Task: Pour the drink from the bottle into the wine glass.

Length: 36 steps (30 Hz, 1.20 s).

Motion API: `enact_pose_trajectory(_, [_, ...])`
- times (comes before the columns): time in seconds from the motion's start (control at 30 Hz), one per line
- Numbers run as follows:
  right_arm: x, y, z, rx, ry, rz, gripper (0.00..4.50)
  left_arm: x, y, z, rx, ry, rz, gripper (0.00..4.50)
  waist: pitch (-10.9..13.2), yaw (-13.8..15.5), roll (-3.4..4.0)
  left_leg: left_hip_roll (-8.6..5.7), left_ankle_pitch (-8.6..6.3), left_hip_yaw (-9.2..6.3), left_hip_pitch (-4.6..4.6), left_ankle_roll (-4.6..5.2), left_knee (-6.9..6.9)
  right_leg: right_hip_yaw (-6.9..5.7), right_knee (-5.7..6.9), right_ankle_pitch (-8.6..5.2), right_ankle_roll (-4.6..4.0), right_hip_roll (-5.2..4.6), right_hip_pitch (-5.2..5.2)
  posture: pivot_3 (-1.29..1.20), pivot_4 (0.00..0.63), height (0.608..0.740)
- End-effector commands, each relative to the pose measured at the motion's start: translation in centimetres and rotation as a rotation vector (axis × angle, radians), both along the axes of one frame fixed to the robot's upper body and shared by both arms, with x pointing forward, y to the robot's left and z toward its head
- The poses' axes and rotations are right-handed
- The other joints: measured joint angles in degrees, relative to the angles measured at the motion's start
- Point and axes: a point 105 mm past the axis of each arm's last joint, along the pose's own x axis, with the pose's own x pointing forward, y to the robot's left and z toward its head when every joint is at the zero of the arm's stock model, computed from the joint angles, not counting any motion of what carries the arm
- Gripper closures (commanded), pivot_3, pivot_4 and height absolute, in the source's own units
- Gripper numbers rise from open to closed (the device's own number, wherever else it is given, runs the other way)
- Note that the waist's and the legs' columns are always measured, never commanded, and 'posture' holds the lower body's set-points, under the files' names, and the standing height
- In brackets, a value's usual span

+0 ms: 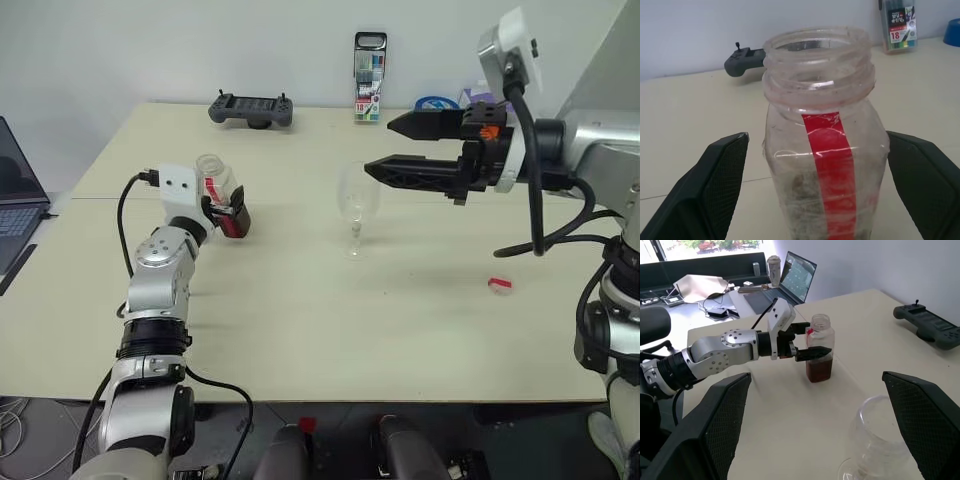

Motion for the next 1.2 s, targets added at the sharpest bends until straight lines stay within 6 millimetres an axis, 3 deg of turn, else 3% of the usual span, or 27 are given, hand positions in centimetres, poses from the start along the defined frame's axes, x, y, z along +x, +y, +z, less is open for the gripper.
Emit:
enact_pose_trajectory(0.03, [-0.5,-0.2,0.9,0.004,-0.061,-0.011,0.03,0.3,0.1,2.3,0.01,-0.086,-0.003,0.0,0.0,-0.01,0.0,0.0,0.0,0.0,0.0,0.0,0.0,-0.01,0.0,0.0,0.0,0.0,0.0,0.0,0.15,0.74])
enact_pose_trajectory(0.3, [-0.4,0.0,0.5,0.0,-0.051,-0.018,0.03,0.9,-0.4,2.2,0.022,-0.083,-0.011,0.0,0.0,-0.03,0.0,0.0,0.0,-0.01,-0.01,0.0,0.0,0.02,0.01,0.0,0.0,0.0,-0.01,0.0,0.15,0.74])
enact_pose_trajectory(0.4, [-0.4,0.0,0.5,-0.001,-0.052,-0.021,0.0,0.8,-0.4,2.3,0.02,-0.095,-0.012,0.64,0.0,-0.03,0.0,0.0,0.0,0.0,-0.01,0.0,0.0,0.02,0.01,0.0,0.0,0.0,-0.01,0.0,0.15,0.74])
enact_pose_trajectory(0.6, [-0.2,-0.2,0.2,-0.004,-0.053,-0.038,0.0,0.8,-0.3,2.6,0.031,-0.109,-0.015,2.4,0.0,-0.05,0.0,0.0,0.0,-0.01,-0.01,0.0,0.0,0.01,0.01,0.0,0.0,0.0,-0.02,0.0,0.15,0.74])
enact_pose_trajectory(0.8, [0.7,-1.7,-0.1,0.025,-0.107,-0.148,0.0,1.2,-0.9,4.7,0.036,-0.155,-0.052,2.47,0.04,-0.01,-0.07,0.0,0.0,-0.07,-0.07,0.0,0.02,0.01,0.01,0.0,0.0,0.0,-0.02,0.0,0.15,0.74])
enact_pose_trajectory(0.87, [1.0,-3.5,-0.6,0.039,-0.11,-0.23,0.0,1.4,-2.2,6.6,0.076,-0.201,-0.1,2.5,0.08,0.17,-0.13,-0.01,0.0,-0.07,-0.08,-0.01,0.03,-0.01,0.01,0.0,0.01,0.0,-0.02,0.0,0.15,0.74])
enact_pose_trajectory(1.0, [-1.1,-6.4,-2.3,0.079,-0.084,-0.262,0.0,1.4,-6.6,11.7,0.182,-0.333,-0.242,2.5,0.12,1.59,-0.24,-0.11,0.01,-0.07,-0.26,-0.01,0.05,-0.16,-0.12,0.0,0.02,-0.01,-0.01,0.0,0.15,0.74])
enact_pose_trajectory(1.1, [-2.7,-6.9,-3.8,0.067,-0.133,-0.28,0.0,1.0,-9.2,14.0,0.269,-0.408,-0.313,2.51,0.12,1.65,-0.24,-0.16,0.0,-0.02,-0.26,0.0,0.02,-0.18,-0.18,-0.03,0.06,-0.02,-0.03,0.0,0.15,0.74])
enact_pose_trajectory(1.2, [-4.6,-6.2,-5.6,0.072,-0.162,-0.271,0.0,0.6,-12.6,14.3,0.516,-0.475,-0.4,2.51,0.12,1.5,-0.24,-0.21,0.0,0.07,-0.18,0.01,-0.02,-0.07,-0.17,-0.05,0.11,-0.01,0.0,0.0,0.15,0.74])
